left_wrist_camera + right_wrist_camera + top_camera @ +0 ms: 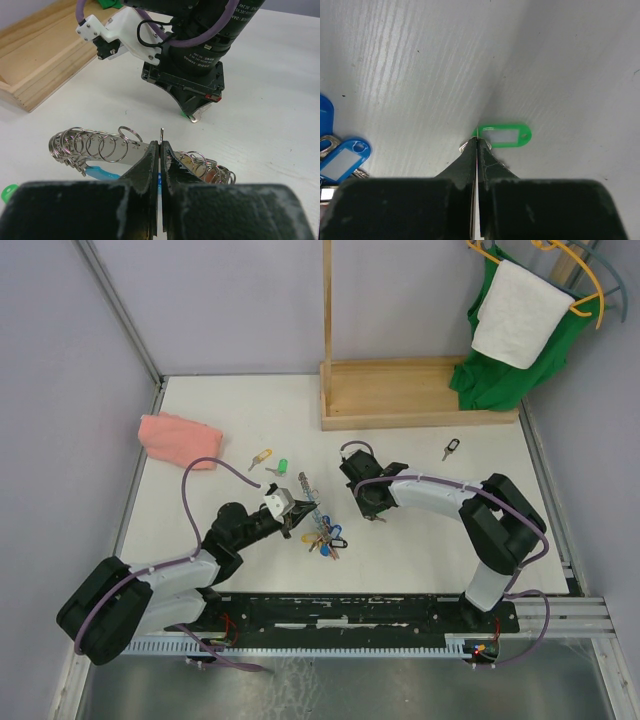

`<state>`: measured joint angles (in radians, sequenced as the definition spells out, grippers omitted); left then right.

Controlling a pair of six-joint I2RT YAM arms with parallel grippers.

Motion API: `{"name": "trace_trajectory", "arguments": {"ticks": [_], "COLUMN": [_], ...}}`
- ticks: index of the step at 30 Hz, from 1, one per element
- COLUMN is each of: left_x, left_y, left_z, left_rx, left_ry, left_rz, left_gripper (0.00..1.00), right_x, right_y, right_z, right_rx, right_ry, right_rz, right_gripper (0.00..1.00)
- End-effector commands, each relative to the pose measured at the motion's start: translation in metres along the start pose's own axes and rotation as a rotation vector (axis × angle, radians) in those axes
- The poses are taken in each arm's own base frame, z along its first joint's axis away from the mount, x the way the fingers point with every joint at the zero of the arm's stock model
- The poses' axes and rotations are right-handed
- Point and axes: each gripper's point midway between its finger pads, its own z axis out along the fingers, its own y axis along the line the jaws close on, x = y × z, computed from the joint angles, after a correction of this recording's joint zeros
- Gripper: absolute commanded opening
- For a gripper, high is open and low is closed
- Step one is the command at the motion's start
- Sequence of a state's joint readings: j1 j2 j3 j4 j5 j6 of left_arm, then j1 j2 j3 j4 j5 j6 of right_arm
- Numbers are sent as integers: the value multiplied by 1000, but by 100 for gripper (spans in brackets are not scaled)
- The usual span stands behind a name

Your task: Put the keys on the keyring

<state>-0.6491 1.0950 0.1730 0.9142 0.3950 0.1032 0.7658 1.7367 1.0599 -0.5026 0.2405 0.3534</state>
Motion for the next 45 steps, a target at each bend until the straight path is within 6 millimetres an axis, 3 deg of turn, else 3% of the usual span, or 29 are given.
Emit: {"name": "trace_trajectory", "arguments": {"ticks": [1, 7, 12, 16, 21, 26, 28, 35, 45], "left_x": [-27, -31, -34, -35, -38, -42, -43, -54, -57], "left_y": [6, -1, -10, -17, -25, -24, -23, -21, -28], "left_z": [4, 3, 1, 1, 3, 2, 1, -1, 5], "left_rx": [-6, 52, 133, 205, 279, 283, 279, 268, 360], "left_ry": [-101, -150, -166, -173, -182, -202, -209, -240, -185], "left_rz": [76, 90, 131, 171, 213, 288, 324, 407, 396], "left_gripper": [3, 3, 3, 3, 3, 3, 3, 3, 3], "right_x": [-11, -28, -41, -42, -40, -46, -42, -38, -33], "right_y": [-2, 2, 12, 22, 53, 65, 72, 81, 87], "right_z": [-10, -40, -78, -103, -135, -157, -167, -175, -180], "right_rx": [5, -77, -206, -307, -528, -617, -669, -726, -631], "right_ry": [-59, -172, -309, -392, -486, -583, -647, -688, -876], "right_rz": [-6, -75, -170, -258, -384, -451, -595, -734, -1093], "right_gripper": [1, 1, 1, 1, 1, 1, 1, 1, 1]}}
